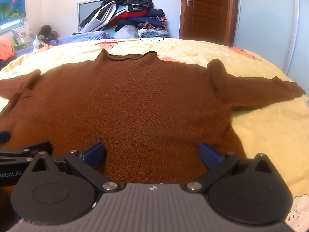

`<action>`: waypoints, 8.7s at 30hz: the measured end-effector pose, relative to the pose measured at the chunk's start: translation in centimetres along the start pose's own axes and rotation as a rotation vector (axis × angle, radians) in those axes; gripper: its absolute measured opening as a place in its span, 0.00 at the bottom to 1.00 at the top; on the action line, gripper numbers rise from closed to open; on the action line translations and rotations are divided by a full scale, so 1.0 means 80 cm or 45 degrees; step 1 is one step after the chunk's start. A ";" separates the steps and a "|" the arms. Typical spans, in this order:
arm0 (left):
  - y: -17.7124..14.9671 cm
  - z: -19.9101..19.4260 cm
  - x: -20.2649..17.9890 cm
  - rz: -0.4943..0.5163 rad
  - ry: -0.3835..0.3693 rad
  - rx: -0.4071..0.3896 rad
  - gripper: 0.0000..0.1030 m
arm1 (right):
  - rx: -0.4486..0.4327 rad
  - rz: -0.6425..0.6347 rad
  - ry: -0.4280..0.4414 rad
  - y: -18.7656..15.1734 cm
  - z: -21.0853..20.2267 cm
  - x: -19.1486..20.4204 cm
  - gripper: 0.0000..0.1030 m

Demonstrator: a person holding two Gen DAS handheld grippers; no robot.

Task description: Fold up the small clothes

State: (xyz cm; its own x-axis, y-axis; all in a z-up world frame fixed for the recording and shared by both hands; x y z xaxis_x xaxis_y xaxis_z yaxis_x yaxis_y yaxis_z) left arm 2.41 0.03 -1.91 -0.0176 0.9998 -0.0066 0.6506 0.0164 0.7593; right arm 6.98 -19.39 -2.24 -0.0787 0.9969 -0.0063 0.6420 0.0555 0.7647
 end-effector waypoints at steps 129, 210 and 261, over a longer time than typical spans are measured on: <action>0.000 -0.001 -0.001 0.006 0.000 -0.001 1.00 | -0.275 1.387 0.096 0.106 0.120 -0.582 0.82; 0.136 0.107 0.112 -0.056 0.221 0.075 0.05 | -0.208 0.564 0.724 0.031 0.026 -0.093 0.95; 0.103 0.113 0.551 -1.386 0.096 -0.328 0.44 | -0.013 0.015 0.073 0.124 0.160 -0.108 1.00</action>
State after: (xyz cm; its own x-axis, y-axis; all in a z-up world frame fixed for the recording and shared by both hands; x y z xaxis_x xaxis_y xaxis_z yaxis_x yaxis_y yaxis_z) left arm 13.87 44.32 -1.86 -0.5331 0.4502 -0.7163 0.0840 0.8706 0.4847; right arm 23.78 -26.76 -2.86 -0.1154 0.9925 0.0395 0.6353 0.0431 0.7711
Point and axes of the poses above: each gripper's, at about its wrist camera, not at the fingertips, and z roughly the way its jaws point, x to its left, y to its top, the point moved 3 cm from there along z, roughly the way its jaws point, and after that the axes turned 1 degree about x, right-handed, at the moved point
